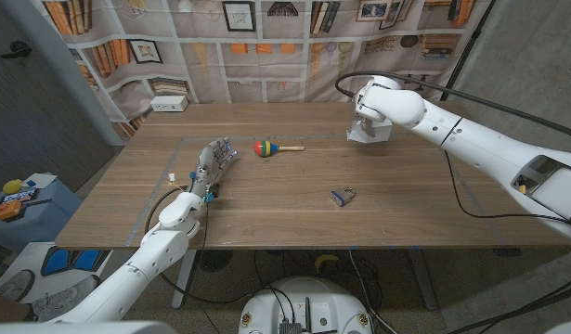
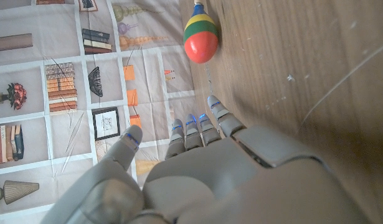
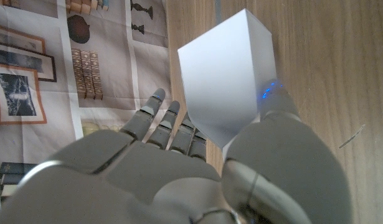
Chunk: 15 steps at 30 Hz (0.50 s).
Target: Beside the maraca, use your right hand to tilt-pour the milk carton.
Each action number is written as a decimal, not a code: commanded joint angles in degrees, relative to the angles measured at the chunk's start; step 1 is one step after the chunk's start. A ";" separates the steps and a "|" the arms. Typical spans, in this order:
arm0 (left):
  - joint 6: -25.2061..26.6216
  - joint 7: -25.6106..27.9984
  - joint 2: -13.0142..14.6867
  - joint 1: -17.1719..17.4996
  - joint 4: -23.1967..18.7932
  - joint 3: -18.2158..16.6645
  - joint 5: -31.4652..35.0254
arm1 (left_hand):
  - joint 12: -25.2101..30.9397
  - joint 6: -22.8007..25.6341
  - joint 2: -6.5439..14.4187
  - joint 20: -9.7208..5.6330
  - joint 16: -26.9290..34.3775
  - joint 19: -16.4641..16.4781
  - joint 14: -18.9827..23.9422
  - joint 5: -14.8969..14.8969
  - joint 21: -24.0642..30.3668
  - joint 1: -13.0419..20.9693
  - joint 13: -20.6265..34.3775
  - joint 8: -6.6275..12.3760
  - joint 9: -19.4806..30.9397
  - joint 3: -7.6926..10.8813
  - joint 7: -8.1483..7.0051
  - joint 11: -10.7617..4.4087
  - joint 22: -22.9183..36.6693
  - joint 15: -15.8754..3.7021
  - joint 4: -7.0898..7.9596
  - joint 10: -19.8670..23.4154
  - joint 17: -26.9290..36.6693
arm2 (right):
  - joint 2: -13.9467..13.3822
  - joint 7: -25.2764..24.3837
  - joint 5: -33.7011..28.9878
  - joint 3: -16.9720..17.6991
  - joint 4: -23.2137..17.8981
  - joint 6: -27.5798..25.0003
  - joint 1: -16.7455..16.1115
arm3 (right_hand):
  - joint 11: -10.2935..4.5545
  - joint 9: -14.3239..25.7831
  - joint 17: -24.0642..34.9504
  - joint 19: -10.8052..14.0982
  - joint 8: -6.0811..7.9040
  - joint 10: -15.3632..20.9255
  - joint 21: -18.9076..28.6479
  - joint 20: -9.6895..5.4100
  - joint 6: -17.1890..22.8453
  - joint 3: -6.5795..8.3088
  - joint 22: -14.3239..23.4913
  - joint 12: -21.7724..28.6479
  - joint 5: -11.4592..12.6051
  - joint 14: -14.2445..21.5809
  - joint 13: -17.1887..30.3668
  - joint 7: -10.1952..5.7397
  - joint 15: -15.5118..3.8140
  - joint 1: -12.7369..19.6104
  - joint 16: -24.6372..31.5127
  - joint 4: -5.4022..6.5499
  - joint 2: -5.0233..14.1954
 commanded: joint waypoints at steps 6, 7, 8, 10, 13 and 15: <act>-1.78 -1.63 0.04 0.28 1.08 -0.46 -0.36 | -0.07 0.70 4.14 -0.08 -0.03 0.42 0.31 -0.15 -0.13 -0.37 0.13 0.02 0.11 0.68 0.11 -0.07 0.13 -0.04 -0.10 0.55 0.10 | -0.48 -1.32 2.40 3.65 -2.56 -2.43 -2.46 | -0.24 0.20 0.31 0.29 0.10 -0.01 -0.14 -0.45 -0.16 0.27 0.18 -0.03 0.39 0.47 0.39 0.16 -5.34 -0.27 -0.07 0.26 0.38; -1.75 -1.66 0.09 0.27 1.09 -0.47 -0.34 | -0.06 0.73 4.15 -0.09 -0.02 0.40 0.33 -0.15 -0.14 -0.37 0.13 0.03 0.12 0.70 0.11 0.02 0.13 -0.02 -0.10 0.56 0.10 | -0.49 -1.44 2.78 4.00 -2.62 -2.80 -2.65 | -0.23 0.21 0.32 0.28 0.11 0.03 -0.14 -0.46 -0.16 0.28 0.18 -0.03 0.41 0.48 0.40 0.13 -5.42 -0.28 -0.08 0.25 0.38; -1.78 -1.66 0.10 0.26 1.11 -0.48 -0.33 | -0.06 0.76 4.16 -0.07 -0.02 0.39 0.34 -0.15 -0.15 -0.37 0.13 0.03 0.12 0.72 0.15 0.07 0.13 -0.01 -0.09 0.58 0.10 | -0.56 -1.64 3.43 4.43 -2.70 -3.09 -2.87 | -0.26 0.21 0.32 0.29 0.12 0.01 -0.14 -0.47 -0.15 0.29 0.18 -0.05 0.42 0.49 0.41 0.11 -5.44 -0.28 -0.08 0.25 0.38; -1.84 -1.72 0.12 0.25 1.11 -0.51 -0.35 | -0.06 0.83 4.17 -0.08 -0.02 0.42 0.35 -0.15 -0.14 -0.38 0.13 0.05 0.12 0.75 0.21 0.08 0.13 -0.02 -0.08 0.59 0.11 | -0.82 -2.55 3.98 4.93 -2.90 -3.62 -3.27 | -0.24 0.22 0.32 0.36 0.14 0.01 -0.12 -0.54 -0.17 0.31 0.18 -0.08 0.45 0.57 0.43 0.09 -5.36 -0.27 -0.09 0.23 0.37; -1.57 -1.76 0.30 0.30 0.87 -0.53 -0.43 | -0.06 0.87 4.18 -0.07 -0.01 0.45 0.38 -0.15 -0.13 -0.38 0.13 0.06 0.12 0.79 0.23 0.11 0.13 0.00 -0.08 0.59 0.11 | -0.78 -3.27 6.26 6.31 -3.10 -4.90 -4.06 | -0.30 0.24 0.33 0.40 0.19 0.05 -0.12 -0.57 -0.13 0.34 0.18 -0.11 0.50 0.68 0.46 0.09 -5.47 -0.27 -0.09 0.20 0.35; -1.48 -1.81 0.35 0.28 0.82 -0.53 -0.46 | -0.06 0.87 4.18 -0.06 -0.02 0.42 0.36 -0.16 -0.14 -0.39 0.14 0.04 0.12 0.82 0.22 0.07 0.13 -0.02 -0.07 0.61 0.11 | -0.69 -3.63 6.51 6.51 -3.28 -5.68 -4.34 | -0.32 0.25 0.34 0.46 0.21 0.08 -0.10 -0.64 -0.13 0.36 0.18 -0.13 0.53 0.80 0.48 0.12 -5.49 -0.28 -0.06 0.19 0.35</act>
